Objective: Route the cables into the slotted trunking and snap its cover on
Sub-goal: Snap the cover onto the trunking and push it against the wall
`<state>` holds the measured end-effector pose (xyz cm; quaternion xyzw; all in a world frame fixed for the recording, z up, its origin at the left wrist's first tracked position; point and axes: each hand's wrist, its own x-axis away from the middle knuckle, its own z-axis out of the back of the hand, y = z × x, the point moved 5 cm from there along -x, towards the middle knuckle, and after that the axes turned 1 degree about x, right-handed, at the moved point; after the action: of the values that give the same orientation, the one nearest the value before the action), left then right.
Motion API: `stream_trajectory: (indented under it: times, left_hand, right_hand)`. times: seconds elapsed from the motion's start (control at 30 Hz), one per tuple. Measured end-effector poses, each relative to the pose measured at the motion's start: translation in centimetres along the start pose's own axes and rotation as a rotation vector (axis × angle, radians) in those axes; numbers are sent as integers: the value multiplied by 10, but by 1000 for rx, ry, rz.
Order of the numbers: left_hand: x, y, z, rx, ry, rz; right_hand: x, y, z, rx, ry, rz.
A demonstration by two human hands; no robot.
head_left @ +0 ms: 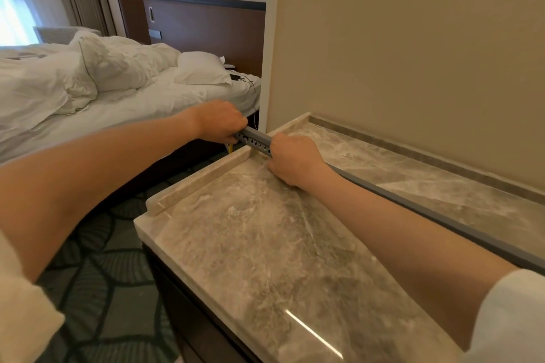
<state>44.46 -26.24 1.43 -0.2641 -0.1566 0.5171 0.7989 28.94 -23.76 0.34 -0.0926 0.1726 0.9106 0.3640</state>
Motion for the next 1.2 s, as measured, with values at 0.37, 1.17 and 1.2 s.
stream_trajectory:
  times: [0.37, 1.17, 1.2]
  left_hand:
    - [-2, -3, -9, 18, 52, 21]
    - [2, 0, -7, 22, 83, -5]
    - [2, 0, -7, 24, 90, -4]
  right_hand:
    - [-29, -1, -8, -340, -245, -147]
    - [-33, -7, -9, -339, -193, -265]
    - [-32, -7, -10, -335, -184, -267]
